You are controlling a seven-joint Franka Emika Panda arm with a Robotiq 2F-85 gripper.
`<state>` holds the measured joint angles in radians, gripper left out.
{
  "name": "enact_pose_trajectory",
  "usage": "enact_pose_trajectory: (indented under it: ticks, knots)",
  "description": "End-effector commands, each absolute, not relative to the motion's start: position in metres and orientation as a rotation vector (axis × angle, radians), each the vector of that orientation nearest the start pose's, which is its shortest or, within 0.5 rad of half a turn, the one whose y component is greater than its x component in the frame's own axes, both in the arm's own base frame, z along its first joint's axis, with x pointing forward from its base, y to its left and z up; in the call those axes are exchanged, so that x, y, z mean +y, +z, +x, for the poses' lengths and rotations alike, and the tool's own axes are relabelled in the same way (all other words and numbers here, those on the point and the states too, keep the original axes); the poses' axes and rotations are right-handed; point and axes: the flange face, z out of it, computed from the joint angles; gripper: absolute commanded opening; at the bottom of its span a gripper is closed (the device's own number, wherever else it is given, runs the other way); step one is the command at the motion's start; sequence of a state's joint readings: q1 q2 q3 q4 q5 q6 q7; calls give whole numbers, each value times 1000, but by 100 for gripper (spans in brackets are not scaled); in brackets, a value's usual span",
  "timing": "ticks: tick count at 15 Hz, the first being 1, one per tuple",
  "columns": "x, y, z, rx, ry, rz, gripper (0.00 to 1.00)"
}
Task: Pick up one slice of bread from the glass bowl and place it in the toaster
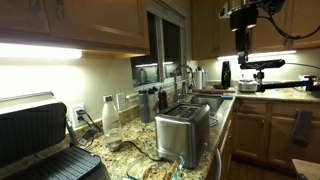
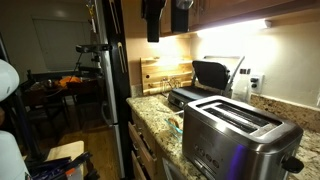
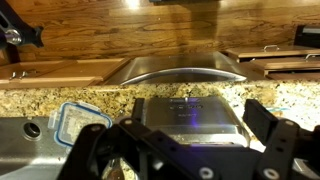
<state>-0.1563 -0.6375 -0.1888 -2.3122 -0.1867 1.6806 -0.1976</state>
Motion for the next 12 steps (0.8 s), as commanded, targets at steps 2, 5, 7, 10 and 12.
enact_pose_trajectory:
  ticks: [2, 5, 7, 10, 12]
  knots:
    - [-139, 558, 347, 261, 89, -3190, 100]
    - [-126, 549, 362, 340, 113, -3164, 100]
    - [-116, 544, 373, 402, 126, -3140, 100]
    - [-102, 535, 390, 544, 152, -3101, 100]
    - [-95, 529, 399, 643, 167, -3073, 100]
